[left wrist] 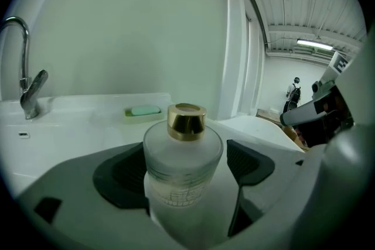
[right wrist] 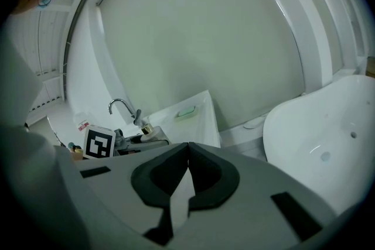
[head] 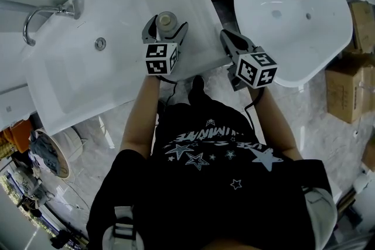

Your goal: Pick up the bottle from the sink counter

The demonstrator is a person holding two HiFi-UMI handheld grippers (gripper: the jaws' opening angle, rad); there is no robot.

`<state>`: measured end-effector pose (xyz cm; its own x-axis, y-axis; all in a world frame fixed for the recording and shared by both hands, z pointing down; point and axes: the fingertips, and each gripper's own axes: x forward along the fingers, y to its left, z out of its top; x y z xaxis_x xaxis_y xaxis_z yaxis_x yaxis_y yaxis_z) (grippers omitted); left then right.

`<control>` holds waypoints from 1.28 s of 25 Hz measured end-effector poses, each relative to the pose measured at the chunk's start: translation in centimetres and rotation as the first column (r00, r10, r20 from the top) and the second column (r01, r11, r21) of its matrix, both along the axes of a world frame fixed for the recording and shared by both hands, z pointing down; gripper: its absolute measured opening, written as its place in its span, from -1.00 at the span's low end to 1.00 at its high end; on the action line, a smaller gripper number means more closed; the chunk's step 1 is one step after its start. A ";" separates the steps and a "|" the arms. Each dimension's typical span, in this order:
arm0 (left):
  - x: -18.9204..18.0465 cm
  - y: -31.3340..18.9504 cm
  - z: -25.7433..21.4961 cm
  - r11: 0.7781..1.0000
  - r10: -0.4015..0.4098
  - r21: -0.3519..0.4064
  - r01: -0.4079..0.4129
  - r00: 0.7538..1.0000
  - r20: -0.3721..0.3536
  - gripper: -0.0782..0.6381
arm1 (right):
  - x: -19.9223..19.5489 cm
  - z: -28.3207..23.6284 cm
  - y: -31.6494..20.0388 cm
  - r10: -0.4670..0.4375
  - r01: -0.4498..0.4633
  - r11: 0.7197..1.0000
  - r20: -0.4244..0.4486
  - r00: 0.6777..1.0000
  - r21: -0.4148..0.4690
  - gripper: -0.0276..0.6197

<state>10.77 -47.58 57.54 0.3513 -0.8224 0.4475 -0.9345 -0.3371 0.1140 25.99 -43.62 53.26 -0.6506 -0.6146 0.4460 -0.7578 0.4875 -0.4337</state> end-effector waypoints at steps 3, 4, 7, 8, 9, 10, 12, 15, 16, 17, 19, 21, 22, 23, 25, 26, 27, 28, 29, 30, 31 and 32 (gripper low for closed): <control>0.1 -0.3 0.5 1.000 -0.005 -0.018 0.005 1.000 0.010 0.35 | 0.4 0.1 -0.2 0.006 -0.006 1.000 0.001 1.000 -0.005 -0.90; 0.0 -0.4 0.6 1.000 -0.011 -0.023 0.012 1.000 0.015 0.35 | 0.4 0.1 -0.2 0.008 -0.008 1.000 0.002 1.000 -0.005 -0.90; -0.3 -0.6 0.9 0.999 -0.026 -0.042 0.027 0.999 0.024 0.34 | 0.6 0.3 -0.3 0.015 -0.015 1.000 0.004 1.000 -0.007 -0.90; -0.3 -0.7 1.1 0.998 -0.030 -0.055 0.032 0.999 0.026 0.34 | 0.6 0.3 -0.2 0.018 -0.018 1.000 0.004 1.000 -0.007 -0.90; -0.4 -0.8 1.4 0.997 -0.035 -0.072 0.037 0.999 0.027 0.34 | 0.7 0.3 -0.2 0.020 -0.020 1.000 0.004 1.000 -0.008 -0.90; -0.5 -0.8 1.7 0.995 -0.040 -0.090 0.042 0.999 0.028 0.31 | 0.7 0.3 -0.2 0.022 -0.022 1.000 0.005 1.000 -0.008 -0.90; -0.6 -0.9 2.0 0.993 -0.043 -0.110 0.046 0.999 0.027 0.26 | 0.7 0.4 -0.1 0.026 -0.026 1.000 0.005 1.000 -0.009 -0.90; -0.5 -0.9 2.0 0.993 -0.031 -0.109 0.036 0.998 0.047 0.23 | 0.6 0.4 0.1 0.028 -0.028 1.000 0.004 1.000 -0.008 -0.90; -0.5 -0.9 2.0 0.994 -0.026 -0.108 0.031 0.998 0.054 0.22 | 0.6 0.3 0.2 0.029 -0.029 1.000 0.003 1.000 -0.006 -0.90; -0.5 -0.9 1.9 0.994 -0.020 -0.106 0.026 0.998 0.057 0.22 | 0.5 0.2 0.3 0.029 -0.029 1.000 0.003 1.000 -0.004 -0.90; -0.4 -0.7 1.8 0.995 -0.010 -0.097 0.015 0.998 0.055 0.22 | 0.3 0.0 0.4 0.031 -0.031 1.000 0.004 1.000 0.001 -0.90; -0.6 -0.7 1.5 0.997 -0.003 -0.078 0.007 0.999 0.050 0.22 | 0.0 -0.3 0.4 0.033 -0.033 0.999 0.002 0.999 0.009 -0.90; -0.7 -0.7 1.3 0.998 -0.001 -0.068 0.004 0.999 0.047 0.21 | -0.1 -0.4 0.4 0.035 -0.035 0.999 -0.002 0.999 0.013 -0.90; -0.8 -0.6 1.2 0.998 0.001 -0.059 0.001 0.999 0.044 0.21 | -0.2 -0.6 0.5 0.037 -0.036 0.999 -0.005 0.999 0.017 -0.90; -1.1 -0.5 0.8 0.999 0.010 -0.047 -0.008 0.999 0.038 0.21 | -0.3 -0.8 0.7 0.042 -0.042 0.999 -0.008 0.999 0.024 -0.90; -1.1 -0.4 0.5 0.999 0.015 -0.040 -0.014 0.999 0.038 0.21 | -0.4 -1.0 0.8 0.045 -0.045 0.999 -0.008 0.999 0.028 -0.90; -1.2 -0.2 0.1 0.999 0.021 -0.033 -0.020 0.999 0.040 0.21 | -0.5 -1.1 1.0 0.048 -0.048 0.998 -0.009 0.999 0.031 -0.90; -1.3 -0.1 -0.3 0.999 0.028 -0.026 -0.027 0.999 0.040 0.21 | -0.7 -1.2 1.2 0.052 -0.052 0.998 -0.009 0.999 0.034 -0.90; -1.4 0.1 -0.8 0.999 0.036 -0.018 -0.035 0.999 0.038 0.21 | -0.9 -1.3 1.3 0.057 -0.056 0.998 -0.010 0.998 0.038 -0.90; -1.5 0.2 -1.3 0.999 0.043 -0.010 -0.043 0.999 0.031 0.21 | -1.1 -1.4 1.4 0.062 -0.062 0.997 -0.011 0.998 0.042 -0.90; -1.8 0.4 -1.9 0.999 0.052 -0.002 -0.052 0.998 0.020 0.21 | -1.4 -1.6 1.5 0.069 -0.069 0.997 -0.011 0.998 0.047 -0.90; -2.0 0.6 -2.5 0.998 0.061 0.007 -0.061 0.998 0.007 0.21 | -1.8 -1.8 1.6 0.077 -0.076 0.996 -0.010 0.997 0.053 -0.90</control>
<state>8.74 -46.93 55.06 0.3981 -0.8028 0.4440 -0.9128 -0.3946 0.1050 24.23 -42.01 51.43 -0.5952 -0.6854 0.4194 -0.7990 0.4496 -0.3993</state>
